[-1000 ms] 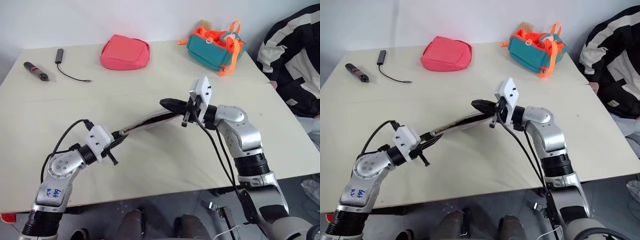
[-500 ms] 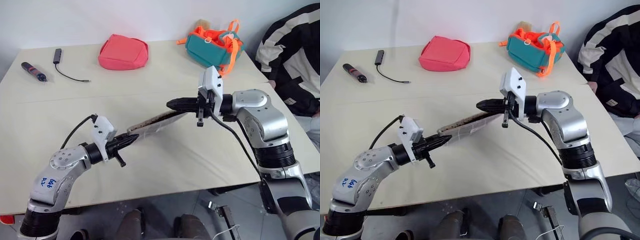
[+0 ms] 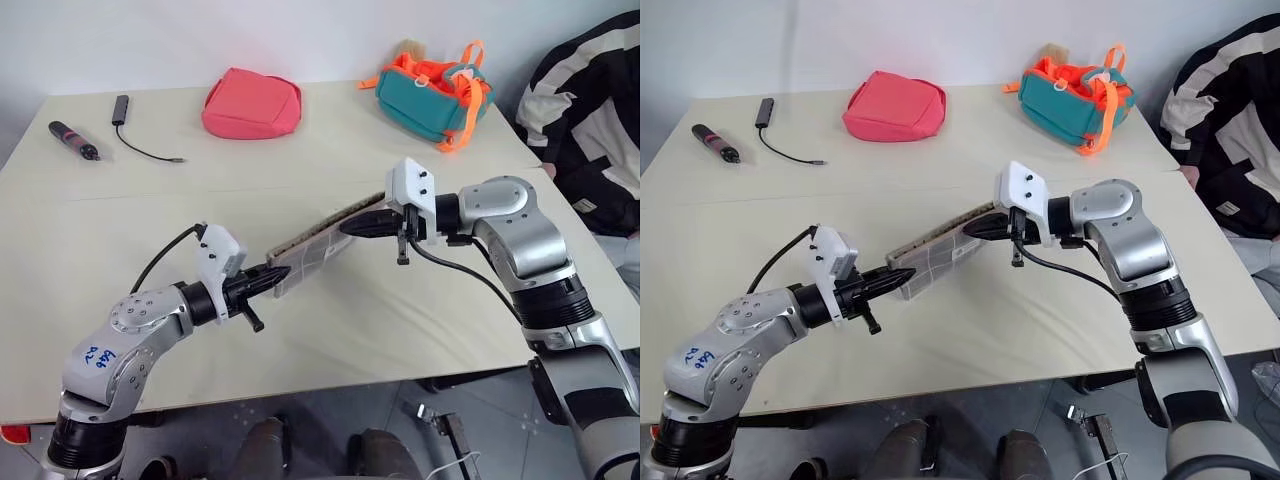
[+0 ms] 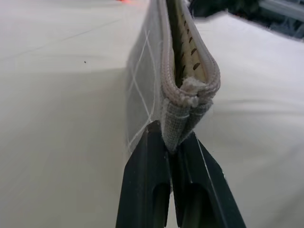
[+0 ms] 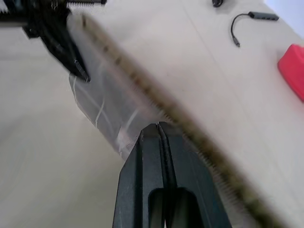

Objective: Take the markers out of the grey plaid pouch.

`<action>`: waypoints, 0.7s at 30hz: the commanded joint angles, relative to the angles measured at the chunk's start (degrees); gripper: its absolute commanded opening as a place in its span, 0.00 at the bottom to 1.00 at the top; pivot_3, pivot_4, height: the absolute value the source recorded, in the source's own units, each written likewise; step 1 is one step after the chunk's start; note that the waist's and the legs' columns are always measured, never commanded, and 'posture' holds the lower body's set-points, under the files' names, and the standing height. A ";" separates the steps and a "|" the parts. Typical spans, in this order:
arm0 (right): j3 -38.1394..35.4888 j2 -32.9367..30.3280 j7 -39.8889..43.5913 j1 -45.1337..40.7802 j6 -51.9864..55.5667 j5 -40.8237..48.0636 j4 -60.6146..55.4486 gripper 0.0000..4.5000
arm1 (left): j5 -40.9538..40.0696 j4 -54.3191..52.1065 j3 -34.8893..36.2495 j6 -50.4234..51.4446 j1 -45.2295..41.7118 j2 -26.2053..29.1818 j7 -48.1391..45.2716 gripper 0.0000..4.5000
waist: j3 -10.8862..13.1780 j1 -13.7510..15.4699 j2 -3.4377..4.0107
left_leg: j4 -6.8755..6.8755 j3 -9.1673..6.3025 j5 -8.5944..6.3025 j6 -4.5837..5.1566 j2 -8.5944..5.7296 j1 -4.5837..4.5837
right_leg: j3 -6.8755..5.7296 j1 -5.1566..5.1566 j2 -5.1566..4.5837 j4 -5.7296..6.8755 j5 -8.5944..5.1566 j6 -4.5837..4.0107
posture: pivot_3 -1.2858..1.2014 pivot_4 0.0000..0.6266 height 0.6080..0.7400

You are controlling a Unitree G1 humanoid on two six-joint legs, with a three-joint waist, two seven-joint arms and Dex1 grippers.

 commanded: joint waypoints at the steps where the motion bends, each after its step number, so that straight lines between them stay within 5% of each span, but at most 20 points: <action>1: -4.78 -0.20 2.11 -2.23 7.90 8.50 -5.56 0.01 | 0.94 -1.09 0.06 -2.04 0.01 0.62 -0.87 0.00 | 0.00 0.07 0.00 | 0.00 -0.01 0.00 0.00 0.00 -0.02 | 0.00 -0.01 0.00 -0.01 0.00 0.00 | 0.52 0.24 1.00; 15: 0.26 -3.14 4.53 -2.68 -3.64 -1.90 0.34 0.01 | -5.96 -0.96 2.24 7.24 -7.73 5.55 -4.83 0.00 | 0.01 -0.06 -0.01 | -0.02 0.05 -0.05 0.00 0.07 -0.08 | 0.06 -0.04 0.11 -0.23 0.06 0.04 | 0.52 0.24 1.00; 21: 2.62 -5.89 8.48 -2.27 -6.55 -5.46 -0.20 0.01 | -10.74 -0.97 3.81 11.22 -9.34 2.62 -3.23 0.00 | 0.01 0.19 -0.01 | 0.05 0.05 -0.05 0.02 0.07 -0.14 | 0.08 -0.02 0.10 -0.31 0.12 0.05 | 0.52 0.24 1.00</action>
